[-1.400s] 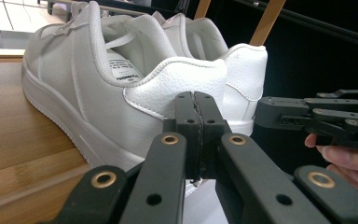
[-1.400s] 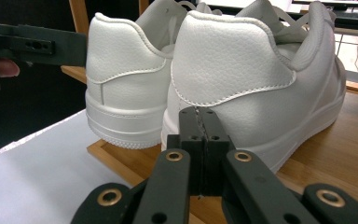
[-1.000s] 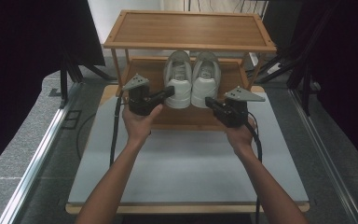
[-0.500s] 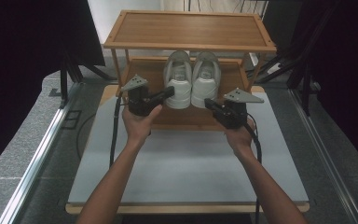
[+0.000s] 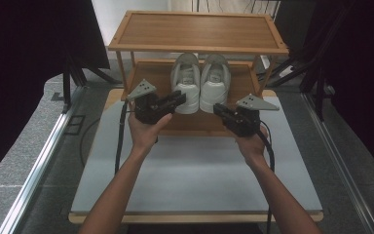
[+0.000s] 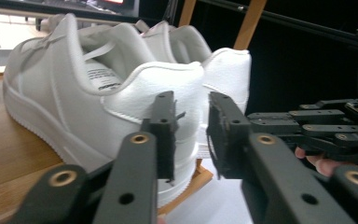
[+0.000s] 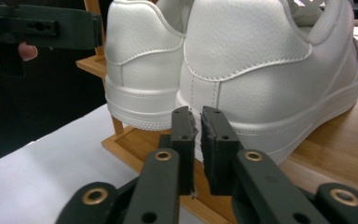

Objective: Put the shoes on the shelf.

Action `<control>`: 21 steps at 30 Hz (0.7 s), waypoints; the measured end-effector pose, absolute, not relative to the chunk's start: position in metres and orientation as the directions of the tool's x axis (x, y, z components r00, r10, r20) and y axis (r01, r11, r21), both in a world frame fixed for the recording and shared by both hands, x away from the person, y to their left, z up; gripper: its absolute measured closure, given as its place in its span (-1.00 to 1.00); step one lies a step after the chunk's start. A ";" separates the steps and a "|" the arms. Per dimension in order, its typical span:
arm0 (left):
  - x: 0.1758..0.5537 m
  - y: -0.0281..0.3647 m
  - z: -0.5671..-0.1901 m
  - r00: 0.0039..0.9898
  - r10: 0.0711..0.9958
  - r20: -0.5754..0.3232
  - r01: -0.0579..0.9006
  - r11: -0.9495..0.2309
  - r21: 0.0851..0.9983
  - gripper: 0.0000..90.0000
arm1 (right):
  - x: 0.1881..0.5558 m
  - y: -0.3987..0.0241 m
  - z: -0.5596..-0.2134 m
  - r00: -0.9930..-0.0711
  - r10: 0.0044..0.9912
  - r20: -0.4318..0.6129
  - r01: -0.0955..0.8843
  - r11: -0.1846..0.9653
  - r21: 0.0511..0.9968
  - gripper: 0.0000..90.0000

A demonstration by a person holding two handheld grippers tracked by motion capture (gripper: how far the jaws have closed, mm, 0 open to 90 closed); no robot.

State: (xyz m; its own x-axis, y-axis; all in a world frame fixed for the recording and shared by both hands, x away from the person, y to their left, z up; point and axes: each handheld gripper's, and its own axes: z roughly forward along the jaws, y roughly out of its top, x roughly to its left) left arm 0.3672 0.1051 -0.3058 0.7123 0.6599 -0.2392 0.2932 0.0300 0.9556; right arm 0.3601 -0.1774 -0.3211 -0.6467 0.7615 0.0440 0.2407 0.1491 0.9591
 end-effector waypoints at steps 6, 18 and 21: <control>0.351 0.113 -0.307 0.698 0.672 -0.246 0.290 0.048 0.956 0.19 | 0.352 -0.179 -0.320 -0.649 0.760 0.033 0.215 0.142 0.966 0.53; 0.317 0.132 -0.333 0.692 0.691 -0.210 0.303 -0.013 0.953 0.00 | 0.324 -0.201 -0.340 -0.662 0.749 0.031 0.174 0.114 0.978 0.35; 0.308 0.136 -0.342 0.694 0.690 -0.205 0.314 -0.034 0.949 -0.02 | 0.317 -0.211 -0.351 -0.659 0.751 0.041 0.181 0.106 0.978 0.31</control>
